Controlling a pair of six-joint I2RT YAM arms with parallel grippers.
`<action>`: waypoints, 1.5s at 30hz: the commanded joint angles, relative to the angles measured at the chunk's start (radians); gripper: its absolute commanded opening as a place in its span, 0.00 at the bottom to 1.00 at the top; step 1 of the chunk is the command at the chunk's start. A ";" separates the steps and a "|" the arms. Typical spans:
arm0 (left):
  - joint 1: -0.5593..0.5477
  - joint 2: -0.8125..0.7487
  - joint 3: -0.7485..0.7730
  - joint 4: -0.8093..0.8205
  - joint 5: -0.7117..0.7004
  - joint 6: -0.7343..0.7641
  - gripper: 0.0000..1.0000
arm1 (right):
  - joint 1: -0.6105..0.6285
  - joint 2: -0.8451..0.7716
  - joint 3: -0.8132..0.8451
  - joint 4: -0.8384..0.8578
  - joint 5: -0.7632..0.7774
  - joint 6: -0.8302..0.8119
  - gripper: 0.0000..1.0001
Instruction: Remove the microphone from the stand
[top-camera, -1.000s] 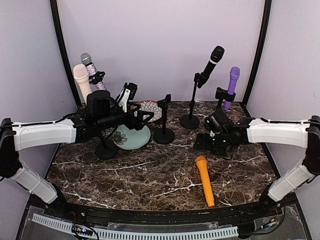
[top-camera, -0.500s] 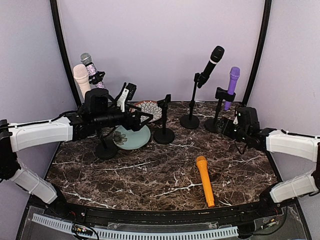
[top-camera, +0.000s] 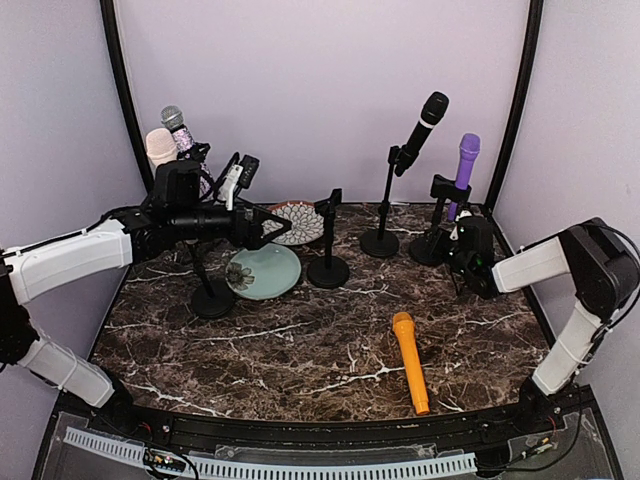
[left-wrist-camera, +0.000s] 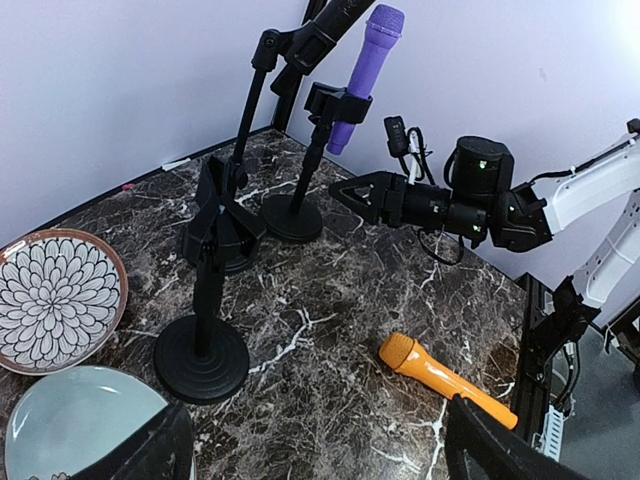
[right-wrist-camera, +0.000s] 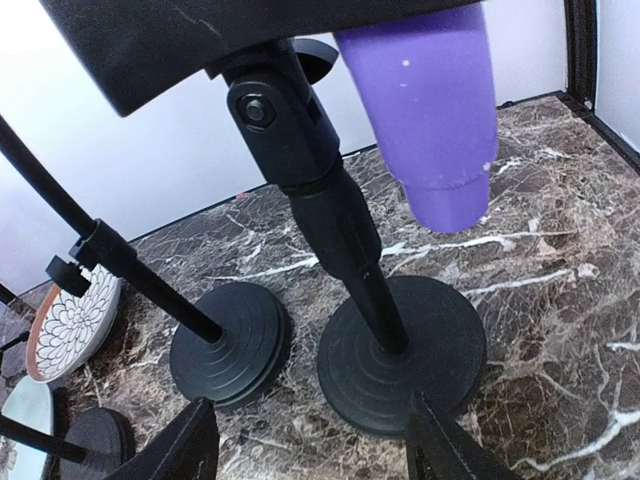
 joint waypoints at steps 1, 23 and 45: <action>0.011 -0.048 0.046 -0.106 0.034 0.078 0.89 | -0.010 0.083 0.066 0.166 0.069 -0.043 0.63; 0.020 -0.066 -0.026 -0.086 0.058 0.124 0.89 | -0.013 0.303 0.230 0.249 0.172 -0.153 0.28; 0.028 -0.062 -0.040 -0.083 0.052 0.134 0.89 | -0.012 0.232 0.165 0.282 0.184 -0.274 0.00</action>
